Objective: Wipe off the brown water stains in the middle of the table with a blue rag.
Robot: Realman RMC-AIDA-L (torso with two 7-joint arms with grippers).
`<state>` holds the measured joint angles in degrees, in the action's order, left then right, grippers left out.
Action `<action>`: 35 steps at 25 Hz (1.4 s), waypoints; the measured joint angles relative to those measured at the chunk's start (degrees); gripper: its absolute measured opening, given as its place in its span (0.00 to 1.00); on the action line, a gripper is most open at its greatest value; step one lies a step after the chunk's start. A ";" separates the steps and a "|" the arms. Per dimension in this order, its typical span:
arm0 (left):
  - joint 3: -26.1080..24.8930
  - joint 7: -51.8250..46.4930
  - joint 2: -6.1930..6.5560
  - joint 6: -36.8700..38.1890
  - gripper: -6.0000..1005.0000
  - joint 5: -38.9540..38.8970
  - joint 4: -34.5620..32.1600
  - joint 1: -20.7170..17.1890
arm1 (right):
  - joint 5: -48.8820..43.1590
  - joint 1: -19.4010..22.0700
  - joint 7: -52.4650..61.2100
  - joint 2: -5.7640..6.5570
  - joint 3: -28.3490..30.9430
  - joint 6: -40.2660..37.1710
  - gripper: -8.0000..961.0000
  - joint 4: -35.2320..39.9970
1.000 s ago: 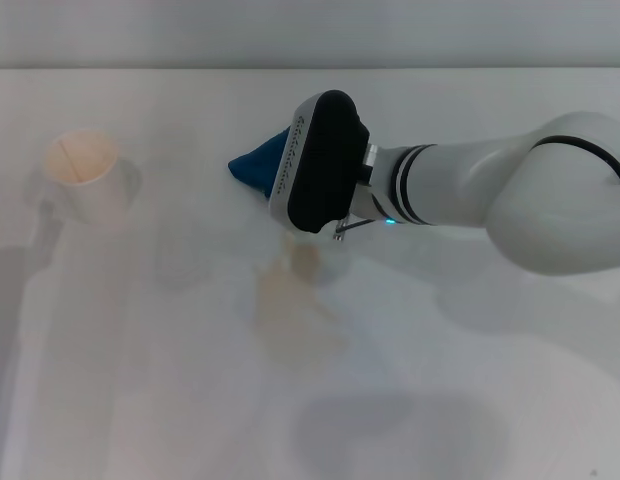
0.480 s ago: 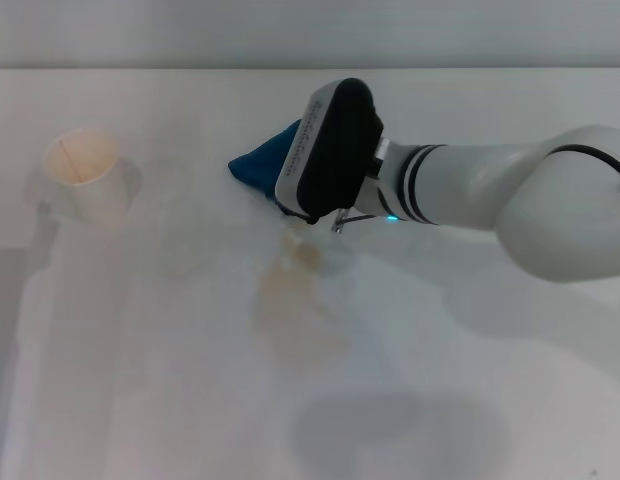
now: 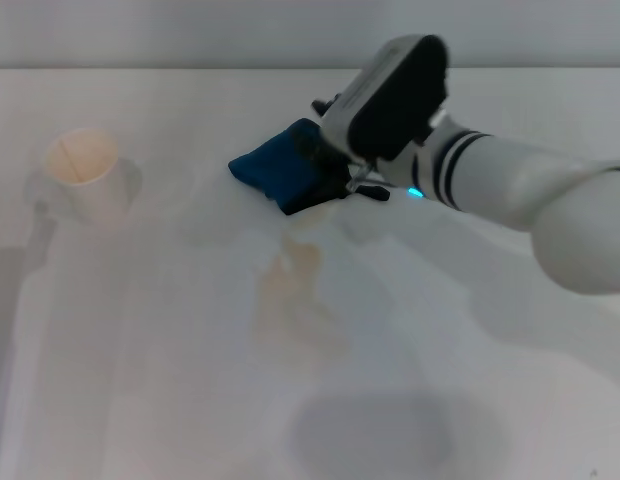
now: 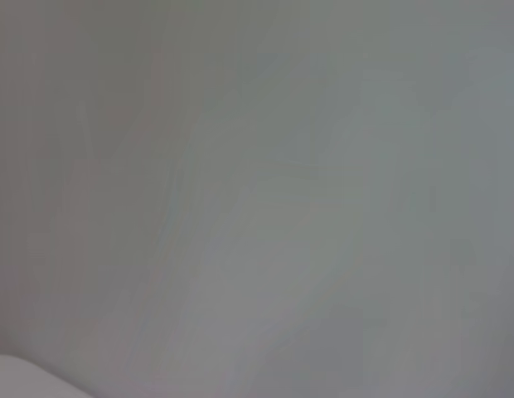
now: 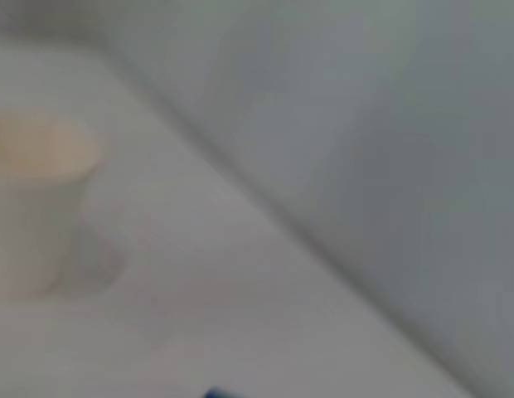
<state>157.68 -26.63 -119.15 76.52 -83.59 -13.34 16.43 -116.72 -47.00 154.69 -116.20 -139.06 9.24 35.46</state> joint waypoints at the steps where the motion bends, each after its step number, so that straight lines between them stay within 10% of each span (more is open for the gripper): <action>1: -0.01 0.00 0.03 0.07 0.88 0.00 0.10 0.01 | 0.01 1.60 0.00 0.01 1.87 1.47 0.44 0.89; 20: -0.05 0.00 0.28 0.15 0.88 0.01 1.46 0.88 | 6.90 21.97 0.78 1.41 36.25 -0.14 0.44 9.71; 35: -0.09 0.00 0.24 0.30 0.88 0.00 2.53 1.52 | 14.20 24.05 -2.86 1.64 76.77 -42.50 0.44 18.01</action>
<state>157.59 -26.63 -118.91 76.82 -83.59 -10.81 17.95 -102.52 -22.95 151.83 -114.55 -62.29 -33.26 53.47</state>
